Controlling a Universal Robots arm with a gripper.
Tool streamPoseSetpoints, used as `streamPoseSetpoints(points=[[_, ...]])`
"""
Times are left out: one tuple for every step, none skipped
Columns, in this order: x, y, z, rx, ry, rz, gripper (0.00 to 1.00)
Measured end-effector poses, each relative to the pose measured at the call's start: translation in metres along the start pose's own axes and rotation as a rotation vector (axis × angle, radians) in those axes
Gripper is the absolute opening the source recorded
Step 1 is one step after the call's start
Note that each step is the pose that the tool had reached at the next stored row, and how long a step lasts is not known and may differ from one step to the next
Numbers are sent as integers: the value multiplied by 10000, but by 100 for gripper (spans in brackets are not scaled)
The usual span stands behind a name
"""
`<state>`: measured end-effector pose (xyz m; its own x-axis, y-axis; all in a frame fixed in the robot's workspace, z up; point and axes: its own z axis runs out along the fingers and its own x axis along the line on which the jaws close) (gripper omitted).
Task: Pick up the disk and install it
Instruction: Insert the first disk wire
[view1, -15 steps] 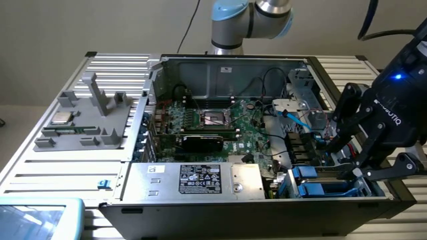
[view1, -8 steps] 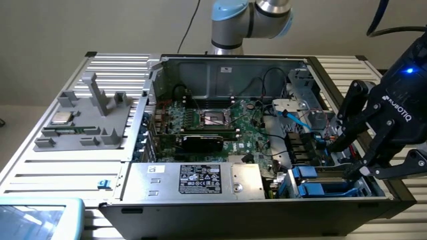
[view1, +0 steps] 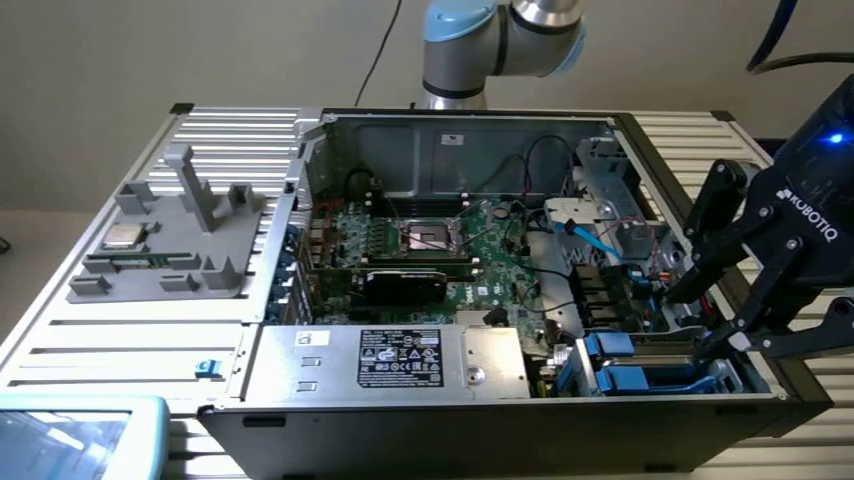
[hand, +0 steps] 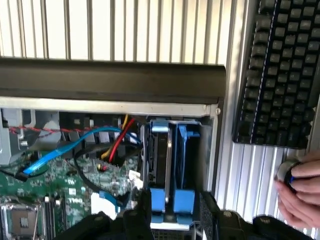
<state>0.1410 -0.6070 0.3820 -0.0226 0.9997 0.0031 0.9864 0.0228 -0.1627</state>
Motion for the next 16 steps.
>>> streamPoseSetpoints(points=[[7, 20, -4, 19, 0, 0, 51], [14, 40, -7, 34, 1, 0, 51], [20, 60, -10, 50, 1, 0, 51], [30, 80, -13, 62, 3, 0, 51], [38, 101, -17, 77, 1, 1, 51], [46, 117, -19, 94, 2, 0, 51], [59, 132, -22, 113, 8, -1, 51], [71, 143, -24, 134, 23, -3, 51], [83, 153, -25, 157, 43, -7, 51], [95, 163, -27, 182, 65, -10, 51], [107, 173, -28, 209, 89, -14, 51], [119, 184, -29, 239, 111, -18, 51], [131, 196, -31, 271, 130, -21, 51], [144, 208, -32, 305, 149, -24, 51], [157, 219, -33, 339, 165, -26, 51], [171, 231, -34, 380, 179, -28, 51]])
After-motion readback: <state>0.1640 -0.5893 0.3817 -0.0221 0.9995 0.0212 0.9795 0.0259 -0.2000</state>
